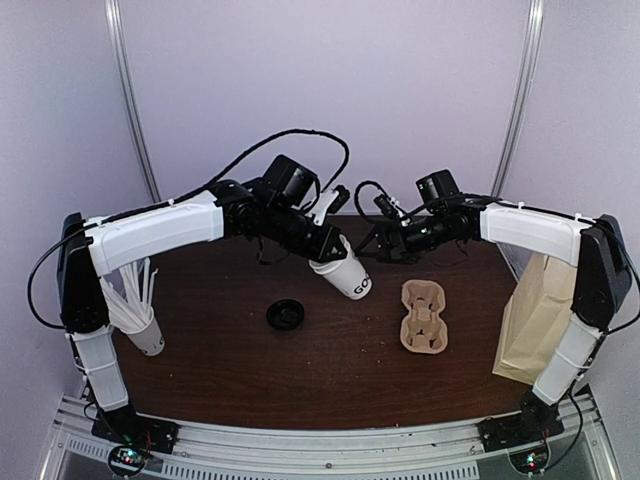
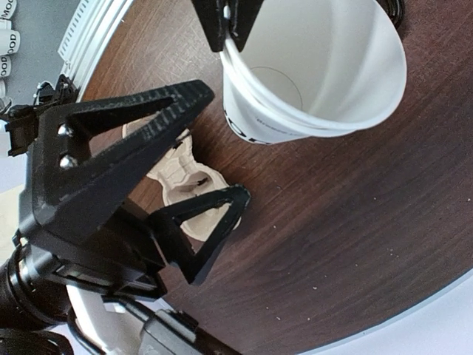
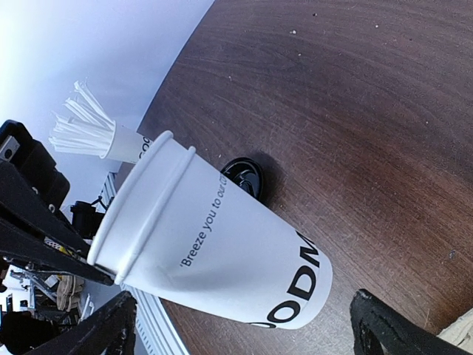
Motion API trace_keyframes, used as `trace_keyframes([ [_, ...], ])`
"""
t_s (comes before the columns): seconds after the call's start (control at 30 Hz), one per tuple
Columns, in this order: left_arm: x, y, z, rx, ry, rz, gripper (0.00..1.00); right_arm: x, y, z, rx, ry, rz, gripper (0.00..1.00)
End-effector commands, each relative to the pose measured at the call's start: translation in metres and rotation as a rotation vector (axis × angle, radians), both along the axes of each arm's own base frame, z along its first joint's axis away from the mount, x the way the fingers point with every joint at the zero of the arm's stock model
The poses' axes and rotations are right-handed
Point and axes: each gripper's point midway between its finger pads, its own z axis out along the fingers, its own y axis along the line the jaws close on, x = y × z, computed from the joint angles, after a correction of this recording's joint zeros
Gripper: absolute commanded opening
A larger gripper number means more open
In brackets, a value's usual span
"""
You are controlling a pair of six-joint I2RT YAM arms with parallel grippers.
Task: Pack the takeout coffee
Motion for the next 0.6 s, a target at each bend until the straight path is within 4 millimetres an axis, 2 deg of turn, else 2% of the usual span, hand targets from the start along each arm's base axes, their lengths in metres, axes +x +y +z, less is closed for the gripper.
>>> trace_keyframes([
  [0.0,-0.002,-0.005,0.036,-0.110,-0.038,0.001,0.00,0.000,0.011,0.023,0.064,-0.020,0.038,1.00],
  [0.13,-0.003,-0.007,0.037,-0.122,-0.030,-0.005,0.00,0.001,0.013,0.027,0.091,-0.022,0.034,1.00],
  [0.57,-0.008,-0.012,0.034,-0.143,0.000,-0.019,0.00,0.002,0.020,0.014,0.115,0.043,0.041,1.00],
])
